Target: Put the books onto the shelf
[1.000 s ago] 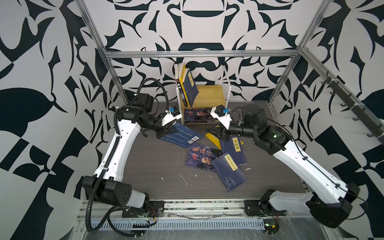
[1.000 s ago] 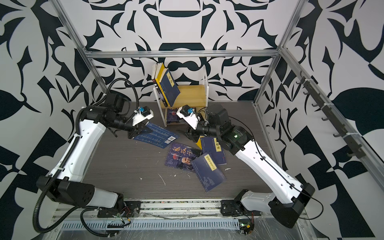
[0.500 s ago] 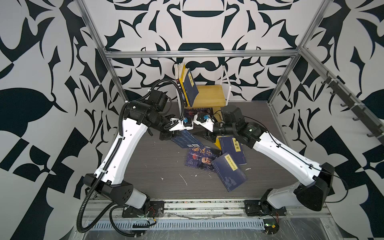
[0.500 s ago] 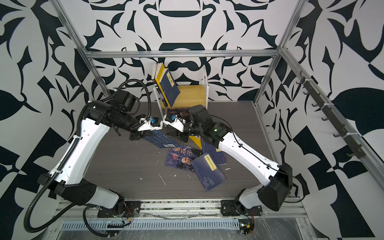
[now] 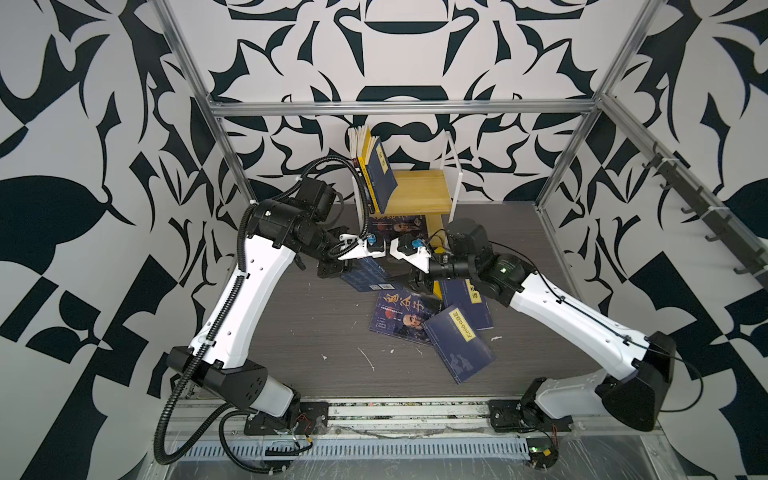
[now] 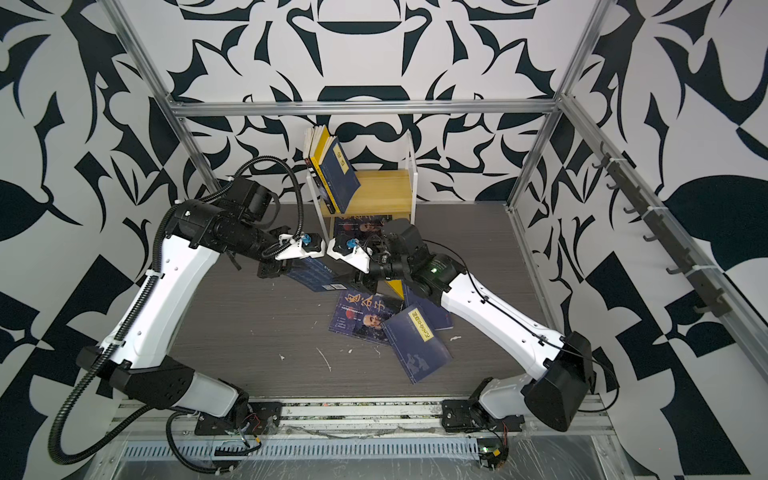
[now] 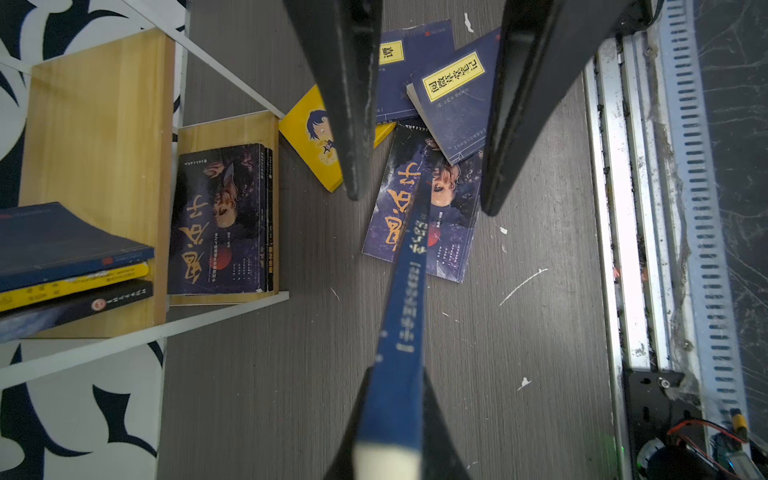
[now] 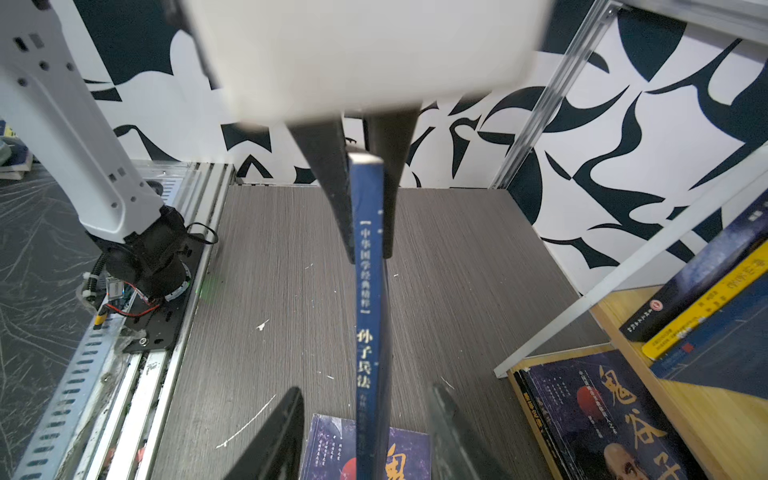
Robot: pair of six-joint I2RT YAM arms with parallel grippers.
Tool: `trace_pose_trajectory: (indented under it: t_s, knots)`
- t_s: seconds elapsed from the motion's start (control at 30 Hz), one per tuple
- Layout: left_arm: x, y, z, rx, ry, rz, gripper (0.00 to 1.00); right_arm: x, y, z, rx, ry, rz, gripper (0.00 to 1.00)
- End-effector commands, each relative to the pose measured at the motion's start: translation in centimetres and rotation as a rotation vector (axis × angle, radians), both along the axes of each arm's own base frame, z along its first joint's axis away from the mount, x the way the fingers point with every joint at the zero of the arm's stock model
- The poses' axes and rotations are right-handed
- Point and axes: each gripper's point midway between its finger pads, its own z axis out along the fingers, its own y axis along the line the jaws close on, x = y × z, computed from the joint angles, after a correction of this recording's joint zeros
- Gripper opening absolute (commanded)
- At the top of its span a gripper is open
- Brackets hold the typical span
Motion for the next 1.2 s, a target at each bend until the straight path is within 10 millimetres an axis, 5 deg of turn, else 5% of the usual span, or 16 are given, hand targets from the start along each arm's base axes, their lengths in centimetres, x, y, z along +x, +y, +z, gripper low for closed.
trace_pose_trajectory:
  t_s: [0.0,0.23,0.3,0.4,0.43,0.57,0.77,0.9,0.97,1.17]
  knots:
    - [-1.4,-0.8,1.3,-0.062,0.042,-0.029,0.00,-0.3,0.3,2.5,0.097,-0.031,0.006,0.49]
    - [-1.9,-1.3,2.6,-0.111,0.046,-0.048,0.00,0.6,0.6,2.0,0.117,-0.026,-0.027,0.39]
    - [-2.0,-1.4,2.8,-0.118,0.046,-0.048,0.00,0.6,0.7,1.9,0.118,-0.019,-0.026,0.31]
    - [-2.0,-1.4,2.8,-0.123,0.050,-0.046,0.00,1.0,0.6,1.7,0.117,-0.026,-0.044,0.00]
    - [-1.8,-1.5,2.7,-0.123,0.052,-0.038,0.00,1.3,0.5,1.8,0.121,-0.034,-0.059,0.00]
    - [0.8,-0.9,3.3,-0.141,0.020,0.125,0.42,2.7,-0.6,2.0,0.145,-0.019,-0.128,0.00]
    - [5.4,2.7,5.5,-0.242,-0.063,0.438,0.72,5.6,-3.1,2.8,0.237,0.007,-0.335,0.00]
    - [8.1,6.2,5.1,-0.280,-0.082,0.668,0.92,7.0,-5.0,4.8,0.344,-0.028,-0.474,0.00]
    - [9.4,8.3,5.1,-0.346,-0.068,0.817,0.99,7.6,-6.0,6.1,0.408,-0.068,-0.534,0.00]
    - [9.8,11.5,3.6,-0.473,0.033,1.023,1.00,9.7,-9.4,10.0,0.593,-0.218,-0.740,0.00]
